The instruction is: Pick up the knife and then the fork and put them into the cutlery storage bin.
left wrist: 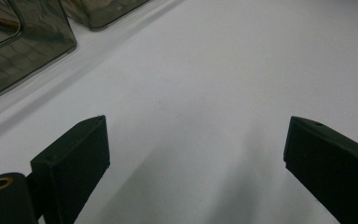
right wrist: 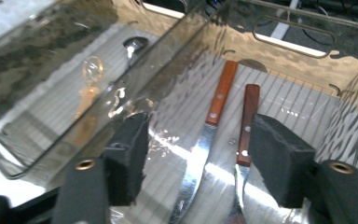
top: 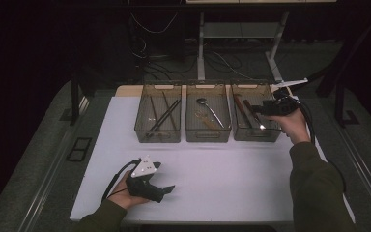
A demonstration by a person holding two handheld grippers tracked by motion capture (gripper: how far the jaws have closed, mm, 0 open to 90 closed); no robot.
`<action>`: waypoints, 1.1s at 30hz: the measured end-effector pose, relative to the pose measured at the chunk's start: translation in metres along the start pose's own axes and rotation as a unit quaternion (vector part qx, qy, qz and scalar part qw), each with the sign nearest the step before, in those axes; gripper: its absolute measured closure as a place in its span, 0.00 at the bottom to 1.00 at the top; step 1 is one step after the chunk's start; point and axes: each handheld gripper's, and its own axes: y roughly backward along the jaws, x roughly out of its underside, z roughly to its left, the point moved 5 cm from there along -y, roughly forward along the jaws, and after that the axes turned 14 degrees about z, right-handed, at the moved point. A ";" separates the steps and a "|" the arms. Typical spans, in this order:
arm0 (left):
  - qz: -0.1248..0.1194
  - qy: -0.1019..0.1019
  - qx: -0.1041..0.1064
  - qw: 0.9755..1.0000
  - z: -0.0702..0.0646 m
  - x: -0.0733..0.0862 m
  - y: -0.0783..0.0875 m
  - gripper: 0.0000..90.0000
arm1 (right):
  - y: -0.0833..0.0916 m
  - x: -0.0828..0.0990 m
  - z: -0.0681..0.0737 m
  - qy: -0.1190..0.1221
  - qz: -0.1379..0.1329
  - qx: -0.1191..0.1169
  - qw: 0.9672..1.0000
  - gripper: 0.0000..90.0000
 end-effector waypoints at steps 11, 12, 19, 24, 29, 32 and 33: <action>-0.007 0.002 -0.003 1.000 0.007 0.000 0.001 0.07 | 0.017 0.019 0.025 0.034 -0.030 -0.016 0.999 0.29; -0.007 0.003 -0.004 1.000 0.007 0.000 0.002 0.07 | 0.019 0.020 0.027 0.036 -0.034 -0.015 0.999 0.29; -0.004 0.002 -0.006 1.000 0.007 0.001 0.003 0.07 | 0.031 0.026 0.048 0.054 -0.060 -0.027 0.996 0.16; -0.004 0.003 -0.006 1.000 0.007 0.002 0.003 0.07 | 0.038 0.037 0.062 0.058 -0.074 -0.034 0.995 0.16; 0.003 -0.004 -0.009 1.000 0.006 0.003 0.004 0.07 | 0.040 0.053 0.075 0.063 -0.084 -0.037 0.994 0.16; 0.003 -0.004 -0.010 1.000 0.007 0.002 0.004 0.07 | 0.038 0.065 0.080 0.069 -0.079 -0.043 0.994 0.16; 0.003 -0.007 -0.011 1.000 0.007 0.003 0.004 0.07 | 0.038 0.069 0.082 0.071 -0.078 -0.042 0.994 0.16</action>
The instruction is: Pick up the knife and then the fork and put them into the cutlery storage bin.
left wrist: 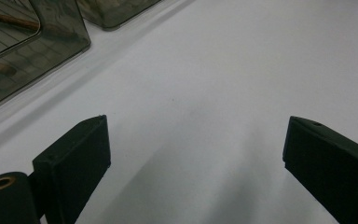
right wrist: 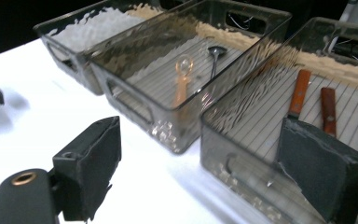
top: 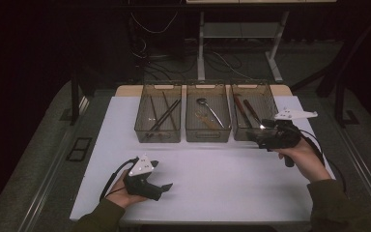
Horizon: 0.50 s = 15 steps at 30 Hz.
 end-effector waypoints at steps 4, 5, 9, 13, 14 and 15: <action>0.001 -0.002 0.000 1.000 -0.001 0.001 0.000 0.07 | 0.000 0.013 0.009 0.006 -0.003 -0.007 1.000 0.16; 0.001 -0.002 -0.001 1.000 -0.001 0.001 0.000 0.07 | -0.001 0.017 0.011 0.009 -0.004 -0.007 1.000 0.16; -0.001 0.006 -0.001 1.000 0.000 0.001 0.001 0.07 | 0.000 0.029 0.020 0.017 -0.006 0.001 1.000 0.16; -0.001 0.006 -0.002 1.000 0.000 0.001 0.002 0.07 | 0.000 0.042 0.025 0.018 -0.006 0.002 1.000 0.16; 0.000 0.005 -0.001 1.000 0.000 0.001 0.002 0.07 | -0.001 0.045 0.026 0.020 -0.004 0.001 1.000 0.16; 0.000 0.004 -0.001 1.000 0.000 0.001 0.002 0.07 | -0.002 0.049 0.027 0.022 -0.002 0.001 1.000 0.16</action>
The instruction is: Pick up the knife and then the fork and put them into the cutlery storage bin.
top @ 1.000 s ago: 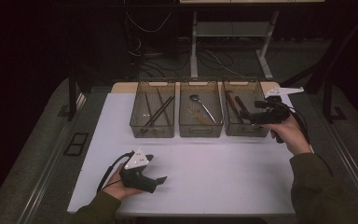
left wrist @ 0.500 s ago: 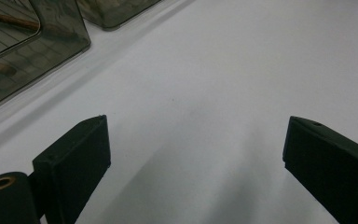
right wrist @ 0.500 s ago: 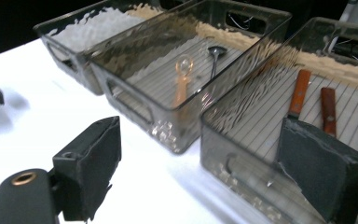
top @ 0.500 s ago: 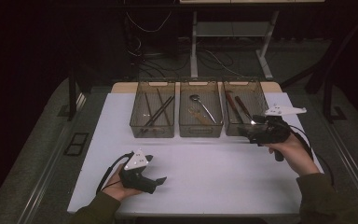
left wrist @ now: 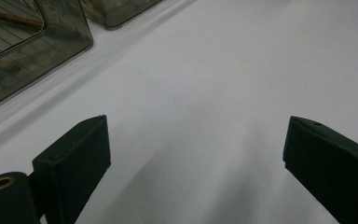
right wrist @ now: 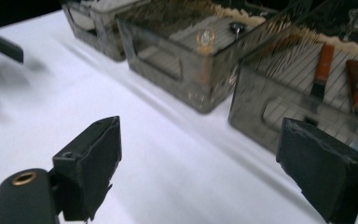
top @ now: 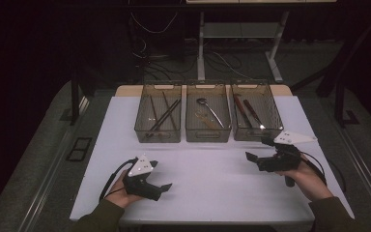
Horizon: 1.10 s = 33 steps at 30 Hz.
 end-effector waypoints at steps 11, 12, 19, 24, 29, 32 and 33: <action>-0.002 0.002 -0.002 1.000 0.000 0.000 0.002 0.07 | -0.002 0.032 0.009 -0.008 0.008 0.009 1.000 0.16; -0.002 0.003 -0.001 1.000 0.000 0.000 0.002 0.07 | -0.002 0.035 0.010 -0.007 0.011 0.008 1.000 0.16; -0.002 0.004 -0.002 1.000 0.000 0.000 0.002 0.07 | -0.002 0.050 0.020 0.001 0.020 0.002 1.000 0.16; -0.002 0.005 0.000 1.000 0.000 0.000 0.002 0.07 | 0.000 0.056 0.028 0.011 0.023 -0.003 1.000 0.16; -0.004 0.007 0.000 1.000 0.000 0.000 0.003 0.07 | 0.001 0.062 0.030 0.021 0.028 -0.003 0.999 0.16; -0.002 0.006 0.000 1.000 0.000 0.000 0.002 0.07 | 0.000 0.064 0.029 0.024 0.031 -0.005 0.999 0.16; -0.002 0.006 -0.001 1.000 -0.001 0.000 0.002 0.07 | 0.000 0.065 0.029 0.025 0.031 -0.005 0.999 0.16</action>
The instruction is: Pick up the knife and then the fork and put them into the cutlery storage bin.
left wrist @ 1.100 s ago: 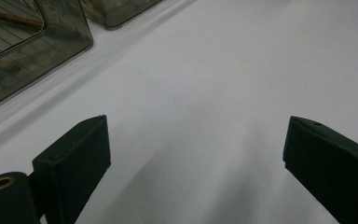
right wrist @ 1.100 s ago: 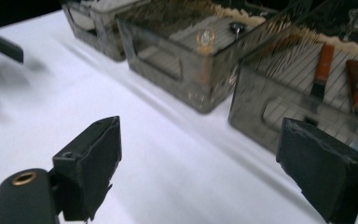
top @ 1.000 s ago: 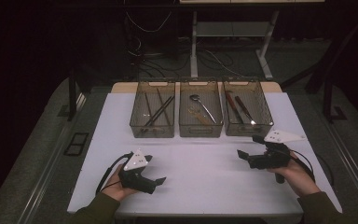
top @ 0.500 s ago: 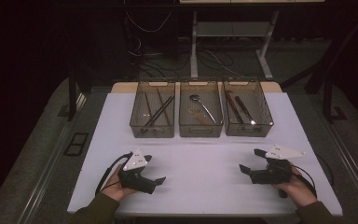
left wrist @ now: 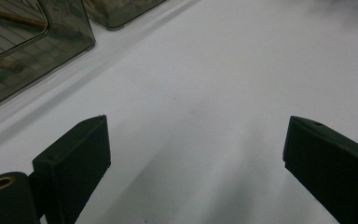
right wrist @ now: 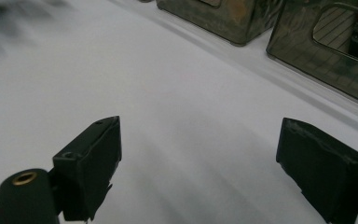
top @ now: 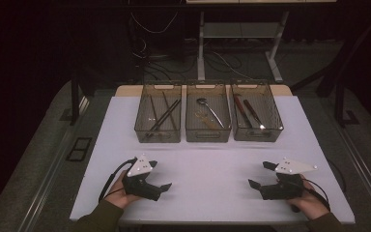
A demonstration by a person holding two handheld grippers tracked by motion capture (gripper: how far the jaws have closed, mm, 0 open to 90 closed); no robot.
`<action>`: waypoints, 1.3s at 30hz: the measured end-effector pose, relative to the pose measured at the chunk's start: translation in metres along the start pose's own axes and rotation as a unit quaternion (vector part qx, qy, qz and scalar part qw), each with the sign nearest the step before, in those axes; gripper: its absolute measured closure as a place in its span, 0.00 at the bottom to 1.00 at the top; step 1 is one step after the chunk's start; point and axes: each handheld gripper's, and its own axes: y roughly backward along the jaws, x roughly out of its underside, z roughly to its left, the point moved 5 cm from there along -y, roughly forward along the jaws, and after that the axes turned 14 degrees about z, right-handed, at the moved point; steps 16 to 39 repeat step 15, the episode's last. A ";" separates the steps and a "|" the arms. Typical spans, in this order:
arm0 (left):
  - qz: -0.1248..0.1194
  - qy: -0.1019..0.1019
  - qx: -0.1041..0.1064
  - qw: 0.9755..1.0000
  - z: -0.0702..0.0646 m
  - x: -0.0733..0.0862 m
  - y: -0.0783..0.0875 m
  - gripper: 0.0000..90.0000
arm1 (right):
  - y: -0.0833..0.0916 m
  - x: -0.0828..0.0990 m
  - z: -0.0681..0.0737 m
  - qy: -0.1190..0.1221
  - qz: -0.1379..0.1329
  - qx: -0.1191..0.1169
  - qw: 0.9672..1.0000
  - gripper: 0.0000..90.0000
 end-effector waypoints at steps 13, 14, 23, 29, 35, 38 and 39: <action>0.000 0.000 0.001 1.000 0.000 0.000 0.000 0.07 | 0.000 0.002 -0.005 0.002 0.000 0.006 1.000 0.16; 0.000 -0.001 0.001 1.000 0.000 0.000 0.000 0.07 | 0.001 0.002 -0.005 0.002 -0.001 0.006 1.000 0.16; -0.001 -0.001 0.001 1.000 0.000 0.000 0.000 0.07 | 0.001 0.001 -0.005 0.002 -0.001 0.006 1.000 0.16; -0.001 -0.001 0.001 1.000 0.000 0.000 0.000 0.07 | 0.001 0.001 -0.005 0.002 -0.001 0.006 1.000 0.16; -0.001 -0.001 0.001 1.000 0.000 0.000 0.000 0.07 | 0.001 0.001 -0.005 0.002 -0.001 0.006 1.000 0.16; -0.001 -0.001 0.001 1.000 0.000 0.000 0.000 0.07 | 0.001 0.001 -0.005 0.002 -0.001 0.006 1.000 0.16; -0.001 -0.001 0.001 1.000 0.000 0.000 0.000 0.07 | 0.001 0.001 -0.005 0.002 -0.001 0.006 1.000 0.16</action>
